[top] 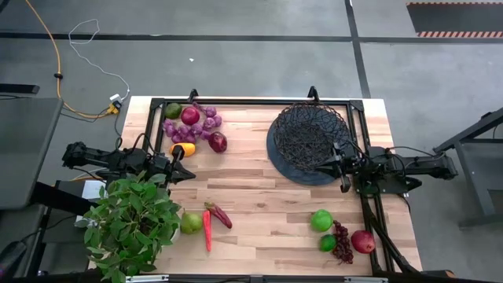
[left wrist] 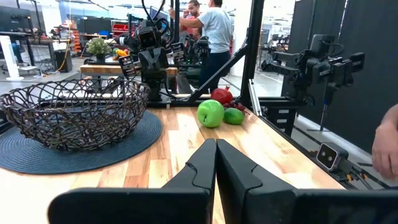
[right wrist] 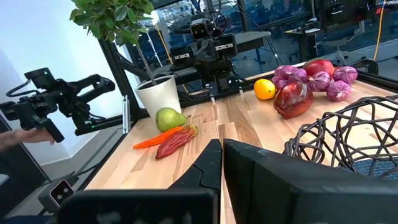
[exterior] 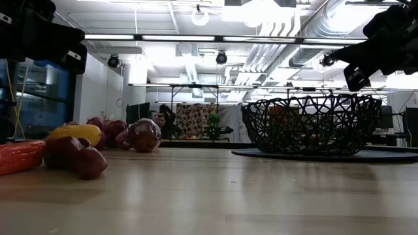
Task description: Build produce basket
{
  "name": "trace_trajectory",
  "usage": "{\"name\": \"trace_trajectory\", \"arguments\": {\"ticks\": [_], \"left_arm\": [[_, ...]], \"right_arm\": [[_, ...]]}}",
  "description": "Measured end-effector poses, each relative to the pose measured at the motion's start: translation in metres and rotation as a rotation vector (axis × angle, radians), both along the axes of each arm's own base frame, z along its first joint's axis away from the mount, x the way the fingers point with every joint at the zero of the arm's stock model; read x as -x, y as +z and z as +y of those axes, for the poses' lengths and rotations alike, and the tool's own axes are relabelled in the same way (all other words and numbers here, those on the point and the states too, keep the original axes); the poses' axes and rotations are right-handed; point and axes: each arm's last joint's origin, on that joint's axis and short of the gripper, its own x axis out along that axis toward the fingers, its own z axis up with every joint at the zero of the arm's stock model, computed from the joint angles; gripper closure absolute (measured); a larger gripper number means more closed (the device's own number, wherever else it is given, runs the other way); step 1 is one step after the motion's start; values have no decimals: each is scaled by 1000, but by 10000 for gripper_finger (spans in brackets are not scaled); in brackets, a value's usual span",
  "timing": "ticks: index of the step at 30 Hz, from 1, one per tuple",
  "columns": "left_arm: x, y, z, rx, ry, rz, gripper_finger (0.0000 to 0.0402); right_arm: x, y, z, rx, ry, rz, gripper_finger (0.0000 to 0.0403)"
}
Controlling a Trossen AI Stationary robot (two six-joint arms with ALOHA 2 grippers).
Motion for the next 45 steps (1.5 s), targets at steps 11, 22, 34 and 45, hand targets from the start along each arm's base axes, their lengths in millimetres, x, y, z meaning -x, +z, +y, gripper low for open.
{"name": "trace_trajectory", "arguments": {"ticks": [11, 22, 34, 45], "left_arm": [[0, 0, 0, 0, 0, 0, 401], [0, 0, 0, 0, 0, 0, 401], [3, 43, 7, -13, 226, -324, 390], [-23, 94, 31, -99, 530, 212, 271]], "right_arm": [[0, 0, 0, 0, 0, -1, 402], [0, 0, 0, 0, 0, 0, 402], [0, 0, 0, 1, 0, -1, 402], [0, 0, 0, 1, 0, -1, 402]]}}
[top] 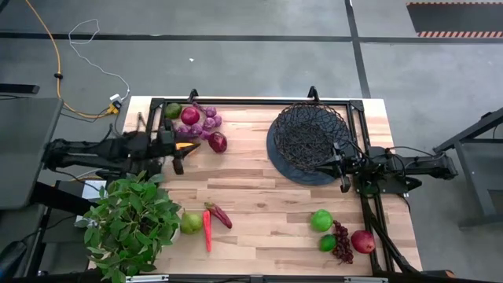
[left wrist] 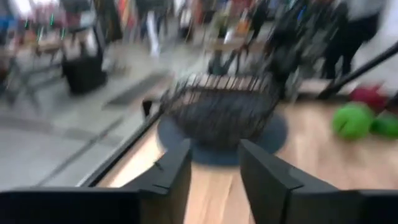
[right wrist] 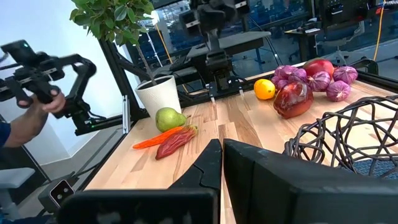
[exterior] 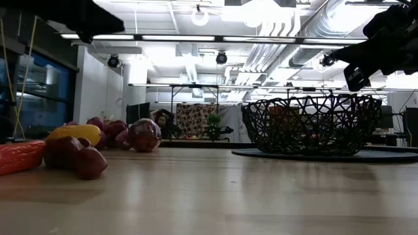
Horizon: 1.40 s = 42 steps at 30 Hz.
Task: Build produce basket
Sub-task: Put the green apple into the black wire basket
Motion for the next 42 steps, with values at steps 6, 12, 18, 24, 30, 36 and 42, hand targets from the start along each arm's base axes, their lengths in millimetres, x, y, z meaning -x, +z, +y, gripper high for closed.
{"name": "trace_trajectory", "arguments": {"ticks": [6, 12, 18, 24, 30, 36, 42], "left_arm": [[-11, 6, 12, 81, 88, 212, 201], [-17, 3, 13, 89, 50, 253, 166], [-17, 6, 11, 104, -10, 223, 167], [-16, 8, 10, 125, -27, 150, 166], [-12, -14, 6, 98, -88, -27, 165], [-4, -22, 3, 106, -158, -132, 165], [0, -20, 0, 112, -226, -162, 165]], "right_arm": [[0, 0, 0, -1, 0, 0, 402], [0, 0, 0, -1, 0, 0, 402], [0, 0, 0, -1, 0, 0, 402], [0, 0, 0, 0, 0, 0, 402], [0, 0, 0, 90, -1, -7, 402], [0, 5, 0, 52, -13, -55, 402], [4, 26, -4, 41, -157, -276, 402]]}}
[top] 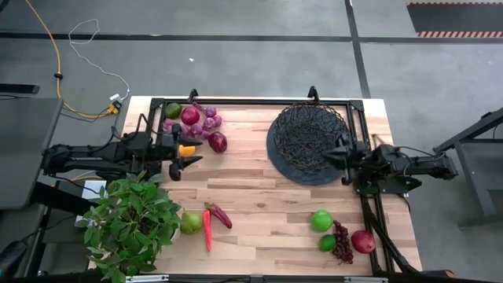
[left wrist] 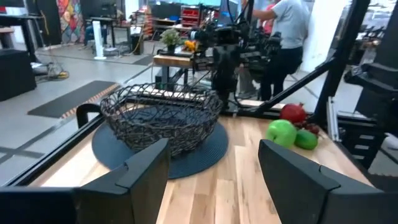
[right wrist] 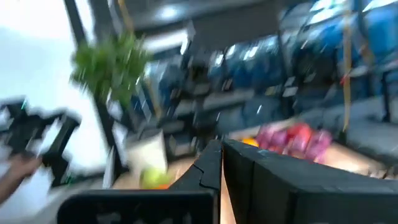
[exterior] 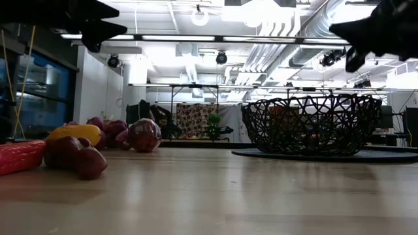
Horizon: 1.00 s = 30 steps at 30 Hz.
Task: Build produce basket
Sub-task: Put the green apple into the black wire basket
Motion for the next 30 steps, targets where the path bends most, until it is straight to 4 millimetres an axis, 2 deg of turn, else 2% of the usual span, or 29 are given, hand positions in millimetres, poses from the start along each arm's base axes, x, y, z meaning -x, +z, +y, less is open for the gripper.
{"name": "trace_trajectory", "arguments": {"ticks": [4, 7, 10, 14, 18, 21, 25, 30], "left_arm": [[0, 0, 0, -1, 0, -3, 165], [0, 0, 0, 0, 0, -2, 165], [0, 0, 0, 0, 1, -3, 165], [0, 0, 0, 14, 15, -6, 165], [0, 0, 0, 25, 18, -8, 165], [0, 0, 0, 27, 18, -8, 165], [0, 0, 0, 35, 21, -9, 165], [0, 0, 1, 51, 23, -13, 165]], "right_arm": [[3, 10, -2, 23, -92, -101, 401], [1, 11, -4, 21, -136, -106, 385], [-3, 9, -3, 21, -136, -75, 341], [-9, 10, -3, -37, -116, -52, 256], [-14, 29, -2, -62, -77, -13, 170], [-18, 47, -1, -48, -49, 78, 120], [-22, 68, -1, -36, -52, 228, 81], [-29, 86, 0, -49, -10, 364, 65]]}}
